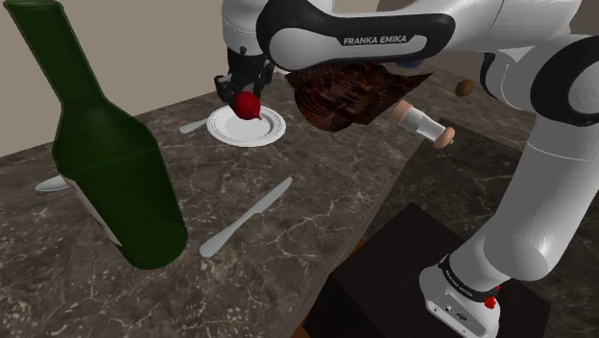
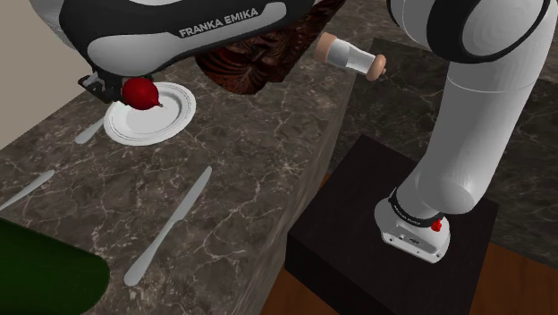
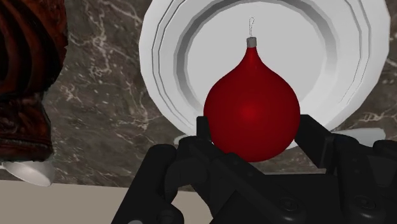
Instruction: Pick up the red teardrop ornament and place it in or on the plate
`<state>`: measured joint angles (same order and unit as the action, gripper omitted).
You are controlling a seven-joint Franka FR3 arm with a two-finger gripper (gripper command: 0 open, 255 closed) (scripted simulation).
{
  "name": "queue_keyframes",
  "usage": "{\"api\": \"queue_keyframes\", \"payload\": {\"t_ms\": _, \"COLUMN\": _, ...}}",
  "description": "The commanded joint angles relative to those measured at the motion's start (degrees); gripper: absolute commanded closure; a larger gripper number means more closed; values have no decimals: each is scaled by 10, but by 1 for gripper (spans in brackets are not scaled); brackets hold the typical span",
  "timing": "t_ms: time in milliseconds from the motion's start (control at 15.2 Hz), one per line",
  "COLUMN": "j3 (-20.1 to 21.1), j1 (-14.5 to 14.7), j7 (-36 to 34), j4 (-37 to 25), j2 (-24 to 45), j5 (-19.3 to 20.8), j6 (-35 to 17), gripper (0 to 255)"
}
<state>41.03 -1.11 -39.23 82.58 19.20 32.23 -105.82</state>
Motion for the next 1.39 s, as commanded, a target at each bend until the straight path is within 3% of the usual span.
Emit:
{"api": "queue_keyframes", "payload": {"t_ms": 0, "j3": 0, "j1": -4, "j7": -5, "j4": 17, "j2": -2, "j5": 0, "j6": -15, "gripper": 255}}
{"api": "queue_keyframes", "payload": {"t_ms": 660, "j3": -1, "j1": -6, "j7": -9, "j4": 29, "j2": -3, "j5": 2, "j6": -26, "gripper": 255}}
{"api": "queue_keyframes", "payload": {"t_ms": 726, "j3": -1, "j1": -6, "j7": -9, "j4": 29, "j2": -3, "j5": 2, "j6": -26, "gripper": 0}}
{"api": "queue_keyframes", "payload": {"t_ms": 1056, "j3": -1, "j1": -6, "j7": -9, "j4": 29, "j2": -3, "j5": 2, "j6": -26, "gripper": 0}}
{"api": "queue_keyframes", "payload": {"t_ms": 1320, "j3": 9, "j1": 6, "j7": 2, "j4": -18, "j2": -19, "j5": -12, "j6": 34, "gripper": 0}}
